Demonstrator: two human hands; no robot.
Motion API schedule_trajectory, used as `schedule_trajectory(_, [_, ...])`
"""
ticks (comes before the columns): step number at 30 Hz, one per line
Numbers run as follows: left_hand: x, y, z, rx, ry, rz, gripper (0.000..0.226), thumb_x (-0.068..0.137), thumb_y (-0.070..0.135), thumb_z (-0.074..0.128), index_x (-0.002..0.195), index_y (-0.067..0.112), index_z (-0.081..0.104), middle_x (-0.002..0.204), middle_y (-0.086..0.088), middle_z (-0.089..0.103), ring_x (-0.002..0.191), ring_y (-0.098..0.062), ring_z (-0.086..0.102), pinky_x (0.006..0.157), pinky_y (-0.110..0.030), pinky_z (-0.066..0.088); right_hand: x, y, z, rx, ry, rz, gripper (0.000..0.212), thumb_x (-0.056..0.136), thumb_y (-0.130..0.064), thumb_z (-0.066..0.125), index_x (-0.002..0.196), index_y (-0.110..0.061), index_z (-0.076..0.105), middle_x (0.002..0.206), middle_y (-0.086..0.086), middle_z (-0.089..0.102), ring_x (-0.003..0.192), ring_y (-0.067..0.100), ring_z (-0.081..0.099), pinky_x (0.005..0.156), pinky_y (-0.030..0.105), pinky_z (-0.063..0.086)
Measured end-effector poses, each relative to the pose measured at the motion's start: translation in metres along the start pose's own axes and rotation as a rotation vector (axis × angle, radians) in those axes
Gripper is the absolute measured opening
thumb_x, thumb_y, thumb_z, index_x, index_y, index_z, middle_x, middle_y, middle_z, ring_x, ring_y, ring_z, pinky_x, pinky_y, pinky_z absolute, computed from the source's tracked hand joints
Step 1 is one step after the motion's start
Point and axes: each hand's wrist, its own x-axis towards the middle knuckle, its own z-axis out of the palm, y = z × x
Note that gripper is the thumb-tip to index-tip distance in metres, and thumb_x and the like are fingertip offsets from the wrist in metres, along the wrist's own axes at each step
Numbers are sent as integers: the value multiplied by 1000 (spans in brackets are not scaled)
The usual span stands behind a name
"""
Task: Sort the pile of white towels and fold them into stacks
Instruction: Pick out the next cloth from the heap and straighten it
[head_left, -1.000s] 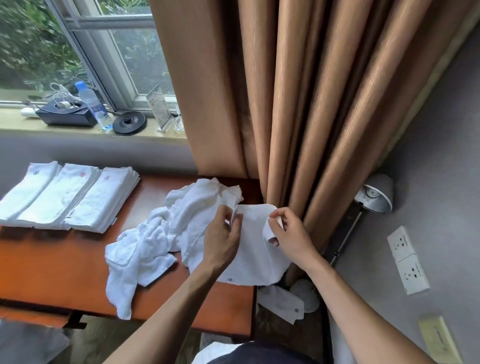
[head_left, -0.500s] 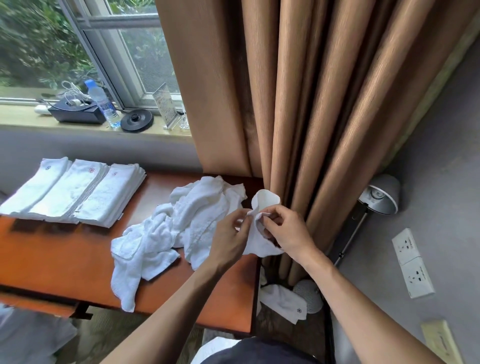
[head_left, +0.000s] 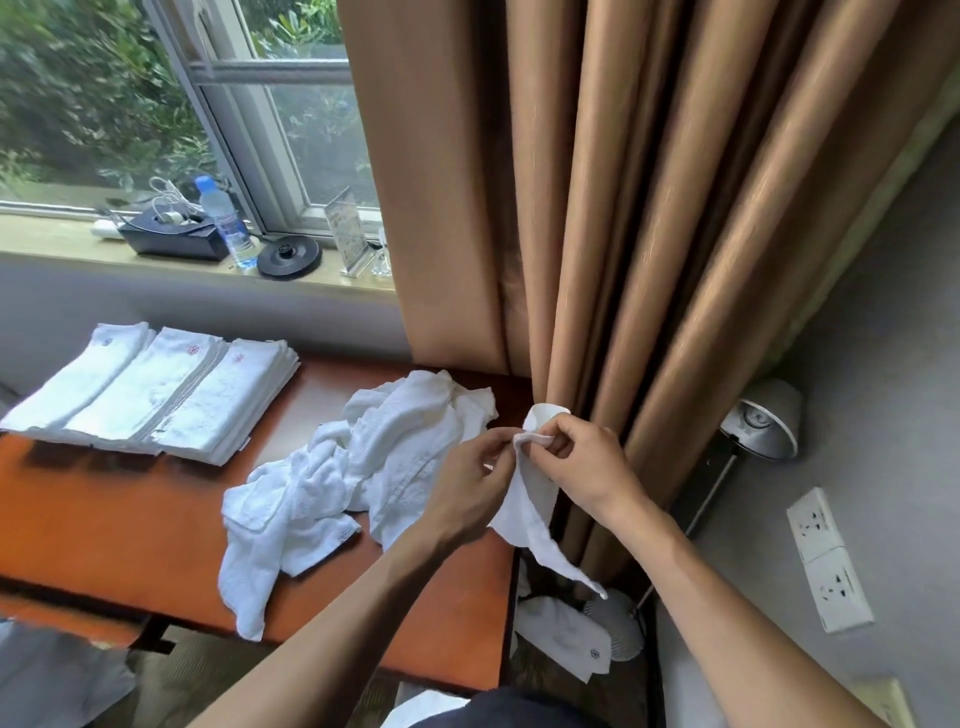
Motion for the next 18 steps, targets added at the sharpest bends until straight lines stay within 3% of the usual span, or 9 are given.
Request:
schedule_trajectory(3, [5, 1, -1, -34, 43, 11, 23, 105, 25, 55, 117, 27, 75, 105, 18, 76, 103, -4, 69, 88, -40, 59, 5, -6, -2, 2, 3, -11, 25, 85, -31, 82, 69, -28, 63, 62, -19, 62, 60, 2, 56, 59, 22, 43])
schedule_trajectory(9, [7, 1, -7, -45, 91, 64, 24, 104, 25, 54, 118, 27, 74, 105, 18, 76, 101, -4, 70, 85, -30, 58, 11, -11, 0, 8, -17, -56, 19, 86, -31, 80, 73, -28, 67, 63, -17, 63, 59, 1, 55, 57, 19, 42])
schedule_trajectory(14, [7, -1, -8, 71, 90, 109, 24, 103, 22, 55, 121, 26, 72, 101, 16, 76, 94, -3, 70, 78, -29, 57, 12, -11, -3, -3, -24, -55, 18, 85, -33, 79, 74, -26, 67, 63, -14, 66, 57, 0, 56, 55, 17, 41])
schedule_trajectory(18, [7, 3, -10, 50, 75, 106, 22, 101, 36, 57, 116, 33, 73, 99, 23, 74, 96, -1, 69, 79, -19, 54, 14, -15, -2, -14, -23, -61, 18, 82, -39, 77, 74, -27, 66, 65, -15, 66, 59, 0, 57, 55, 14, 42])
